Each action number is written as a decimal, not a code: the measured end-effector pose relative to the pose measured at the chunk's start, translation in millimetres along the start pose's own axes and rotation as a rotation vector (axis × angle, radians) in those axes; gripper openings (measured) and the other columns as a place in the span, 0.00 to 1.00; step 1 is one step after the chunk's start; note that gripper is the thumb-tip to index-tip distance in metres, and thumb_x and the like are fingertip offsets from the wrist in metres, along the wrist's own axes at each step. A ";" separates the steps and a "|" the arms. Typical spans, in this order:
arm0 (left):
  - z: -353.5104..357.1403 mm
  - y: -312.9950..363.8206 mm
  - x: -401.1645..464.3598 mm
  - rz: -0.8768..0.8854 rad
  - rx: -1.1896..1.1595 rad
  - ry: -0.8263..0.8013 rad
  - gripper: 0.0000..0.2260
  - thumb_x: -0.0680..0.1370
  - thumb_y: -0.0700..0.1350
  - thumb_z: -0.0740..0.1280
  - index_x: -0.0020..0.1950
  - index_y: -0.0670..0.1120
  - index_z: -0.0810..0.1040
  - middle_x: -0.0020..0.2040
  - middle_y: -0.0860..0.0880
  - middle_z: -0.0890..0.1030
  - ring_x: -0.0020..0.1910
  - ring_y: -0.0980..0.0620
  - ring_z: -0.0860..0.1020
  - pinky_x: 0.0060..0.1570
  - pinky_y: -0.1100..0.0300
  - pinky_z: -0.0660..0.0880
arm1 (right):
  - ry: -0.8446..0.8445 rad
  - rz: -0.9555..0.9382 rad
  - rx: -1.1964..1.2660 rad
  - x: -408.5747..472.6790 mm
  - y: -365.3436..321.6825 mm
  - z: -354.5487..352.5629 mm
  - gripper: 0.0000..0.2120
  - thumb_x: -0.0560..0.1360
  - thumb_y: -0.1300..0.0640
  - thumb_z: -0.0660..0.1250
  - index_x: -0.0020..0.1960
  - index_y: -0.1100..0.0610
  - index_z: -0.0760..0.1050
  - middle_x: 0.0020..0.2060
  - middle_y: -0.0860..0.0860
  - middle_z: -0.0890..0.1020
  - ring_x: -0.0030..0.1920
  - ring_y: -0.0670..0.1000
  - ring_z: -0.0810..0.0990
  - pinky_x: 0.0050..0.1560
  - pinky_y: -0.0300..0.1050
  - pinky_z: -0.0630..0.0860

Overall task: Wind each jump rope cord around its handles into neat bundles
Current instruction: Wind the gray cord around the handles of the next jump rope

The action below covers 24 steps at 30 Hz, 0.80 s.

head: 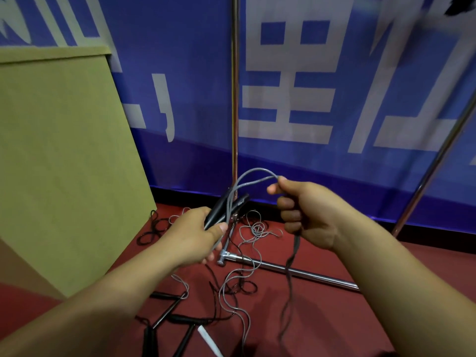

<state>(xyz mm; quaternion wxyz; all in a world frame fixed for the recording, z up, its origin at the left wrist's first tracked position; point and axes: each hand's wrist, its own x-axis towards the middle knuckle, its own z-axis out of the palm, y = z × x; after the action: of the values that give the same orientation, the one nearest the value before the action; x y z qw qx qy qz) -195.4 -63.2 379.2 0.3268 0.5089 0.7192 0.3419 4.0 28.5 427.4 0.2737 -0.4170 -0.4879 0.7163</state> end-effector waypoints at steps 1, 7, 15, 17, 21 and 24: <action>-0.4 -0.1 -0.4 -0.004 -0.015 0.006 0.03 0.82 0.45 0.64 0.51 0.47 0.75 0.34 0.47 0.81 0.27 0.52 0.78 0.28 0.58 0.75 | 0.019 0.005 -0.030 3.0 1.6 -1.3 0.15 0.83 0.49 0.57 0.46 0.56 0.76 0.27 0.46 0.66 0.24 0.44 0.60 0.25 0.38 0.59; -2.2 4.5 -4.4 0.001 -0.158 0.027 0.03 0.82 0.44 0.64 0.51 0.45 0.76 0.36 0.44 0.83 0.29 0.50 0.81 0.30 0.57 0.78 | 0.244 -0.089 -0.200 10.2 0.7 -9.0 0.13 0.81 0.52 0.62 0.58 0.60 0.78 0.37 0.51 0.79 0.34 0.49 0.75 0.41 0.45 0.74; 1.2 26.3 -14.3 0.074 -0.443 -0.115 0.05 0.83 0.44 0.63 0.56 0.44 0.75 0.34 0.48 0.82 0.28 0.46 0.81 0.24 0.59 0.76 | 0.219 -0.247 -0.458 6.5 9.5 -5.8 0.23 0.80 0.38 0.58 0.67 0.50 0.76 0.67 0.46 0.76 0.65 0.47 0.73 0.63 0.47 0.67; 5.7 29.3 -16.4 0.089 -0.453 -0.129 0.06 0.83 0.44 0.63 0.57 0.44 0.74 0.34 0.48 0.81 0.28 0.46 0.81 0.25 0.59 0.76 | 0.108 -0.192 -0.400 8.2 16.4 3.4 0.23 0.80 0.36 0.54 0.58 0.49 0.80 0.60 0.47 0.82 0.63 0.47 0.77 0.67 0.49 0.69; 7.6 32.1 -11.8 0.109 -0.544 0.010 0.04 0.83 0.43 0.62 0.53 0.43 0.74 0.33 0.47 0.80 0.27 0.46 0.80 0.24 0.59 0.77 | -0.099 -0.024 -0.377 3.2 30.0 20.7 0.31 0.81 0.35 0.47 0.56 0.55 0.81 0.49 0.55 0.86 0.52 0.55 0.85 0.64 0.56 0.75; 2.7 29.0 -6.8 0.108 -0.577 0.112 0.04 0.83 0.43 0.63 0.52 0.43 0.73 0.34 0.46 0.80 0.26 0.47 0.80 0.24 0.59 0.77 | -0.244 -0.019 -0.392 -0.9 35.9 24.4 0.35 0.80 0.35 0.48 0.56 0.63 0.80 0.42 0.59 0.85 0.41 0.58 0.81 0.51 0.56 0.77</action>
<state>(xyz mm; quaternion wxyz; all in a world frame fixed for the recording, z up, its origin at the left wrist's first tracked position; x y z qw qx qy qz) -176.6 -62.2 402.4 0.3990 0.4129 0.5810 0.5768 -16.1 2.9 398.7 0.1334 -0.3679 -0.6511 0.6503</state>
